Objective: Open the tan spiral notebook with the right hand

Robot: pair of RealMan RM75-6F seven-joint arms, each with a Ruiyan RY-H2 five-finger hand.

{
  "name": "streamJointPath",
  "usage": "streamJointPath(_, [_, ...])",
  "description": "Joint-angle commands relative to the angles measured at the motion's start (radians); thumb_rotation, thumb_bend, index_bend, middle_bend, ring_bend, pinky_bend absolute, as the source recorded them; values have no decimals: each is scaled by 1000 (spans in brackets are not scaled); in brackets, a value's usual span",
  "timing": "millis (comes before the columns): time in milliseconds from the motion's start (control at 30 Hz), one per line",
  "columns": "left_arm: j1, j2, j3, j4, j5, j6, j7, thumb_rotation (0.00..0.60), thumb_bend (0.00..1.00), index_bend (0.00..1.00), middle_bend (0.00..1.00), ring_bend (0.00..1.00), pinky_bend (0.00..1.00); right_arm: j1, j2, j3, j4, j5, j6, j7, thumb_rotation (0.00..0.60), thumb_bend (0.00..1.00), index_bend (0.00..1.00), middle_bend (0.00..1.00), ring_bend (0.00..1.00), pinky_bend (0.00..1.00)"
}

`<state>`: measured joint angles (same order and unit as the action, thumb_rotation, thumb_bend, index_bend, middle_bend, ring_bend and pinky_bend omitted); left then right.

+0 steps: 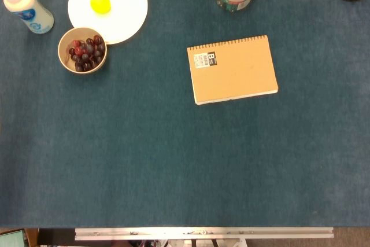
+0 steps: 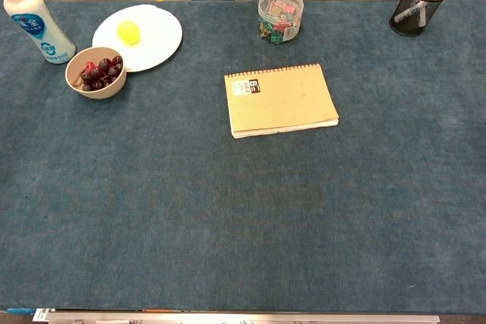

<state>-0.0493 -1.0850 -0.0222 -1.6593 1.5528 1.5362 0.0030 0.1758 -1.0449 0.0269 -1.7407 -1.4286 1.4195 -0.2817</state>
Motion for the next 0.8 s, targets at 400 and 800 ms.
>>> streamJointPath(400, [3, 5, 1, -9, 7, 11, 0, 600, 408, 145, 93, 88, 154, 121, 30, 63, -60, -3, -164, 64, 600, 280, 100, 219, 112, 136])
streamJointPath(800, [14, 15, 5, -6, -2, 17, -9, 600, 408, 145, 93, 88, 154, 344, -57, 162, -27, 132, -445, 80, 600, 281, 100, 219, 112, 137])
